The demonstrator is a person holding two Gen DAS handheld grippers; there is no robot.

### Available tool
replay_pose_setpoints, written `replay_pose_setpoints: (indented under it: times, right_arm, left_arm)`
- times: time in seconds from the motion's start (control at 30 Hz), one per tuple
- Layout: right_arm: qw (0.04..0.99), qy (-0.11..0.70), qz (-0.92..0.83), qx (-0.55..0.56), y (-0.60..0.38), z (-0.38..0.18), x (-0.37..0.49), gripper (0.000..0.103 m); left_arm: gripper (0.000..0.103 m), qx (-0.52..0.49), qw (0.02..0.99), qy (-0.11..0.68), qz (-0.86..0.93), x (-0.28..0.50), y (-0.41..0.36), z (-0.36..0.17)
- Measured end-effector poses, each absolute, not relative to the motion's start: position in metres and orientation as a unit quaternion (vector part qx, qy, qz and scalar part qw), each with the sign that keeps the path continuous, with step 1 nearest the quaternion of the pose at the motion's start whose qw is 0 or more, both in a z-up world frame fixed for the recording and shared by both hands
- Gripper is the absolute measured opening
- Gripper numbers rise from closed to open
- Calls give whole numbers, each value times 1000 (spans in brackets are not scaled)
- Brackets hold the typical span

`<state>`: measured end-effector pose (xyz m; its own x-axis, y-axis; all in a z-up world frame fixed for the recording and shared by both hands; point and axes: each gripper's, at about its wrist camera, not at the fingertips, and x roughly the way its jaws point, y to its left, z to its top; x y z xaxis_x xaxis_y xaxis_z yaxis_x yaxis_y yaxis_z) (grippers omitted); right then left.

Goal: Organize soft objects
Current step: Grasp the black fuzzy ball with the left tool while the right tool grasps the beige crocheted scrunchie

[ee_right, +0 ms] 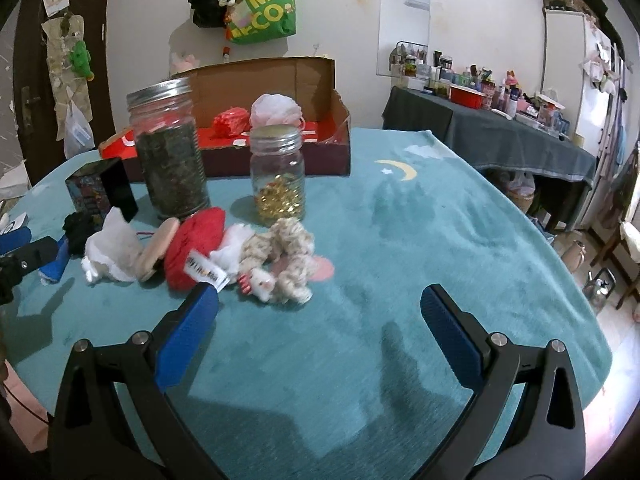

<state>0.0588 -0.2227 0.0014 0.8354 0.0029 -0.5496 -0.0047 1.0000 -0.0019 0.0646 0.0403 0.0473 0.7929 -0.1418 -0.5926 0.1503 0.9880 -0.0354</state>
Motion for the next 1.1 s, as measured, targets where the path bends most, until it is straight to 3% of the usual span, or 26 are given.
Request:
replay_pose_setpoints:
  times: [0.23, 0.37, 0.4, 0.47, 0.5, 0.53, 0.6, 0.63, 1.1]
  right_arm:
    - [944, 320, 47, 65, -247, 7, 83, 103]
    - [934, 338, 58, 97, -258, 7, 101, 98]
    - [933, 343, 59, 95, -258, 6, 105, 92]
    - [925, 363, 67, 91, -254, 2, 115, 78]
    - [920, 373, 75, 91, -253, 0, 119, 65]
    - [916, 382, 84, 93, -251, -3, 122, 47]
    - [911, 387, 102, 95, -250, -5, 124, 20]
    - [911, 384, 111, 98, -249, -4, 123, 17]
    - [935, 312, 153, 76, -228, 45, 109, 15]
  left_arm:
    - [91, 40, 937, 325, -124, 83, 34, 53]
    - [77, 53, 924, 353, -141, 98, 30, 46]
    - [75, 51, 920, 361, -143, 102, 30, 44]
    - [55, 44, 913, 377, -150, 108, 31, 39]
    - [48, 41, 910, 383, -154, 110, 32, 36]
    - [33, 37, 908, 388, -156, 112, 33, 34]
    - [28, 29, 908, 386, -160, 113, 37, 35]
    - [25, 25, 910, 382, -161, 112, 39, 36]
    - [23, 17, 923, 338, -180, 99, 41, 65]
